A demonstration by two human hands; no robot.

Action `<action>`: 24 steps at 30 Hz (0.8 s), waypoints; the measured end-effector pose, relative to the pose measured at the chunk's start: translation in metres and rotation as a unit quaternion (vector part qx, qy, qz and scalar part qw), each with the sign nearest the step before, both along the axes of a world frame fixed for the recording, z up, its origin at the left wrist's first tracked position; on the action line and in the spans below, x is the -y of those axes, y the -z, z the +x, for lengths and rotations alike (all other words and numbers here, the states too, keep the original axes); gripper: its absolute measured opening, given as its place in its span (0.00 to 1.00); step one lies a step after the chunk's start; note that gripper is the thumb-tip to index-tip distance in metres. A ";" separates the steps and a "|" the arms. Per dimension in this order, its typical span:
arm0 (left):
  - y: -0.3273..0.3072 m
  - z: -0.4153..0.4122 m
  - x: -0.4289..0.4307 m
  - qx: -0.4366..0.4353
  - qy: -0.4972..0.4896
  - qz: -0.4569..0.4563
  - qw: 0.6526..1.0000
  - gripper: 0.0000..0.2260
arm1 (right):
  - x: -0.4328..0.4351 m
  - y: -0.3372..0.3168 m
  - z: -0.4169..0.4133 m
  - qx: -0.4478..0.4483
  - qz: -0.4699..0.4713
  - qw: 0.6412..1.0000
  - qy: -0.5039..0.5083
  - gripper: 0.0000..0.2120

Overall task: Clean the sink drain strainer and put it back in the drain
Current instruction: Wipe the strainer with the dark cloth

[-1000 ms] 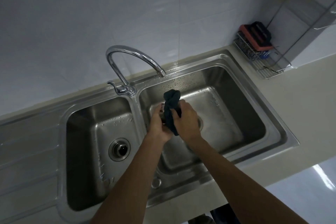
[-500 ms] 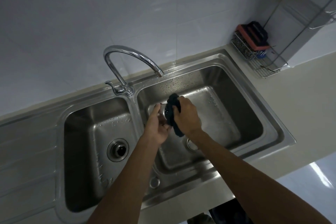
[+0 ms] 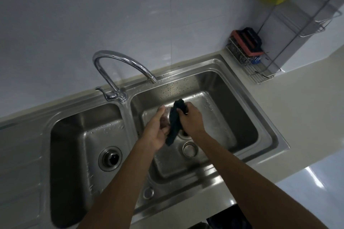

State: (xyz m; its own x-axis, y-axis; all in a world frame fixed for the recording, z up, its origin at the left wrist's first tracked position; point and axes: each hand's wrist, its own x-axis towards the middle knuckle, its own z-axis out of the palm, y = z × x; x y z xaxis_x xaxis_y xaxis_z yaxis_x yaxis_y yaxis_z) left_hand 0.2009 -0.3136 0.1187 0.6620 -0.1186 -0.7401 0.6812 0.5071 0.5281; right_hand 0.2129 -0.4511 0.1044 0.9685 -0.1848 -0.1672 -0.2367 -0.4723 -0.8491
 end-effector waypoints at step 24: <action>0.164 -0.071 0.009 0.092 0.520 0.618 0.582 0.31 | 0.073 0.052 -0.062 -0.096 -0.088 0.990 -0.049 0.08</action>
